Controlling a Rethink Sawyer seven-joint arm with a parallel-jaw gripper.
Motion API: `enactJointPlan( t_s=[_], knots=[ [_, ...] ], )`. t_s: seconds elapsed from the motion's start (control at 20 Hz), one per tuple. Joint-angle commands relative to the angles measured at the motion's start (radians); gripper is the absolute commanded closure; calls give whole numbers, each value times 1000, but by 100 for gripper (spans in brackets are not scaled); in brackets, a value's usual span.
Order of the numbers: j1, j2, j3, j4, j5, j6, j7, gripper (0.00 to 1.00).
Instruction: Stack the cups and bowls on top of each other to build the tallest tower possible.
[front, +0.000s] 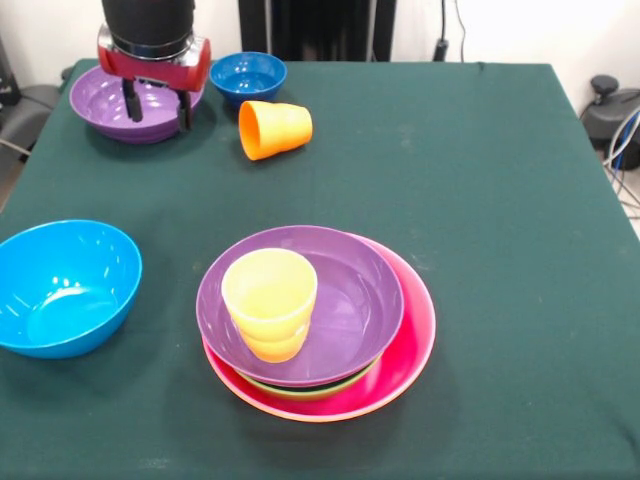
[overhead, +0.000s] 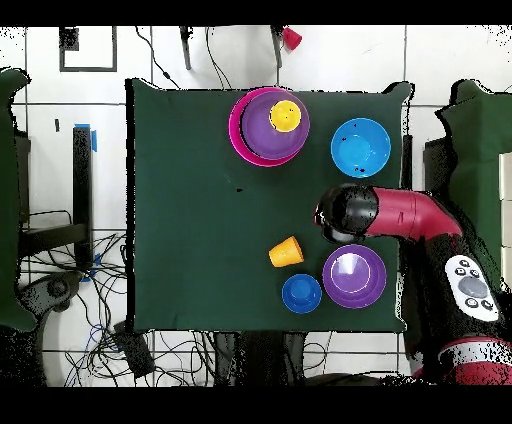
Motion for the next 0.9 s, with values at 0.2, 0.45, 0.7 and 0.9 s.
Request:
enactJointPlan(
  t_s=[0.2, 0.45, 0.7, 0.9],
  knots=[
    [29, 51, -7, 47, -106, -47, -59, 0],
    [27, 38, -13, 67, -105, -55, -55, 0],
    [9, 48, -9, 76, -56, -32, -33, 0],
    [3, 53, -3, 86, -49, -47, -27, 0]
  ],
)
